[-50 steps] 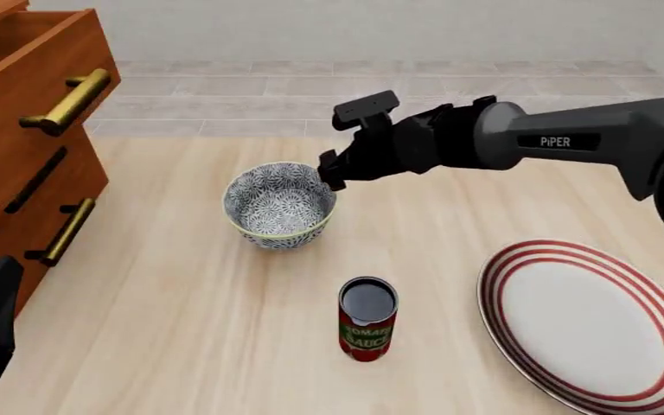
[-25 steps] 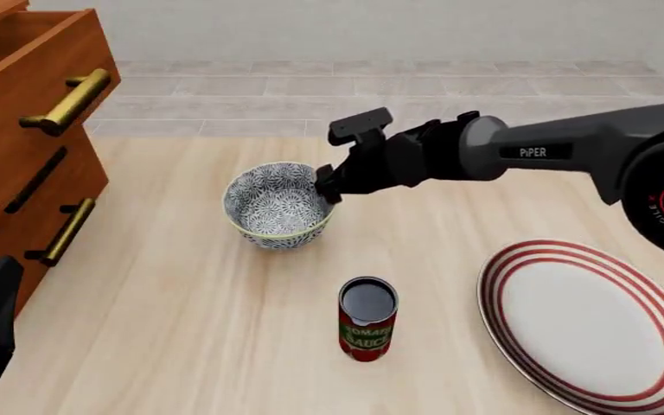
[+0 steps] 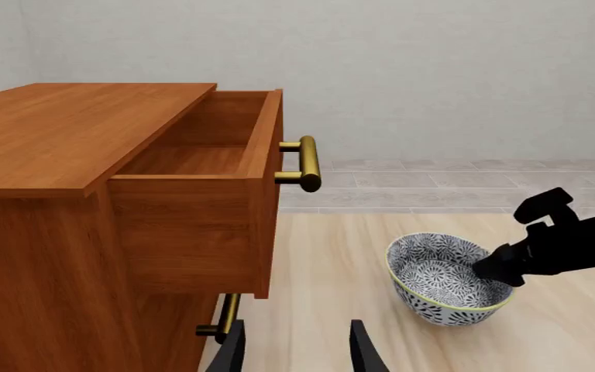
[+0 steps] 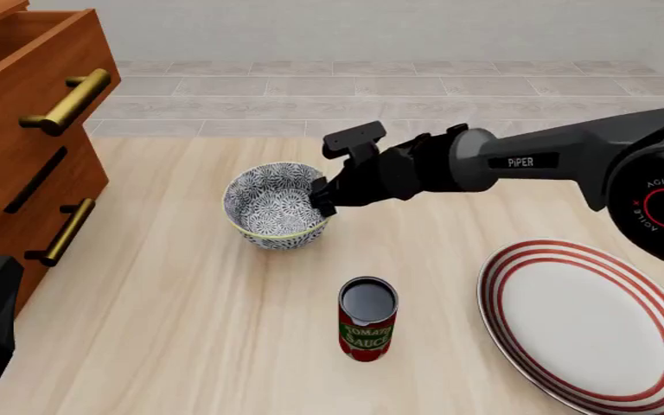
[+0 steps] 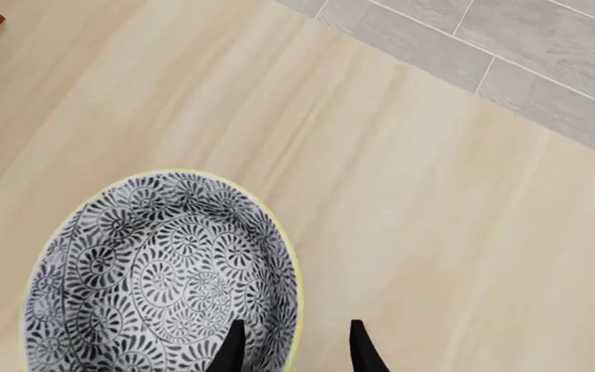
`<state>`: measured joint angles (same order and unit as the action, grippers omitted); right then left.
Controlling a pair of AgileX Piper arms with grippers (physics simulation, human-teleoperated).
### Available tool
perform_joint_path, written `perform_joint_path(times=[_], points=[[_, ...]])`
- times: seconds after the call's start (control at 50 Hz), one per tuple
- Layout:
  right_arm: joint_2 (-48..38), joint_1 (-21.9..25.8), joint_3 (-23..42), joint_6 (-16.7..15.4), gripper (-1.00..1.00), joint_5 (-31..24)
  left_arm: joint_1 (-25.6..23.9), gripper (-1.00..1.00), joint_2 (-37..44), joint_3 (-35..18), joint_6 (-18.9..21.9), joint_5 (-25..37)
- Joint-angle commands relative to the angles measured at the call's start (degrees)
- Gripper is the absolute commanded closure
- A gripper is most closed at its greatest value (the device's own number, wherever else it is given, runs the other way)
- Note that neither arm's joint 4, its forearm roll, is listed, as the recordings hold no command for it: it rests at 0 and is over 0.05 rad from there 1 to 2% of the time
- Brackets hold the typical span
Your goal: Put the bowl on the plate.
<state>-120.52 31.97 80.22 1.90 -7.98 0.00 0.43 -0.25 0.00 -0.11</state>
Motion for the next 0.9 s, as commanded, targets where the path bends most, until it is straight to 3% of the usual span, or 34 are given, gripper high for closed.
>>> perform_joint_path(times=[0.02,0.32,0.34,0.9], points=[[-0.7,0.0,-0.1,0.3,-1.00,0.4,0.0,-1.00,0.0,0.0,0.0,0.0],[-1.0,-0.2,-0.2,0.3,-1.00,0.5,0.0,-1.00,0.0,0.0,0.0,0.0],[-0.9,-0.2,-0.1,0.1,1.00,0.5,0.0,-1.00,0.0,0.0,0.0,0.0],[2.6,-0.4,-0.5,-0.6,1.00,0.4,0.0,-1.00,0.0,0.0,0.0,0.0]])
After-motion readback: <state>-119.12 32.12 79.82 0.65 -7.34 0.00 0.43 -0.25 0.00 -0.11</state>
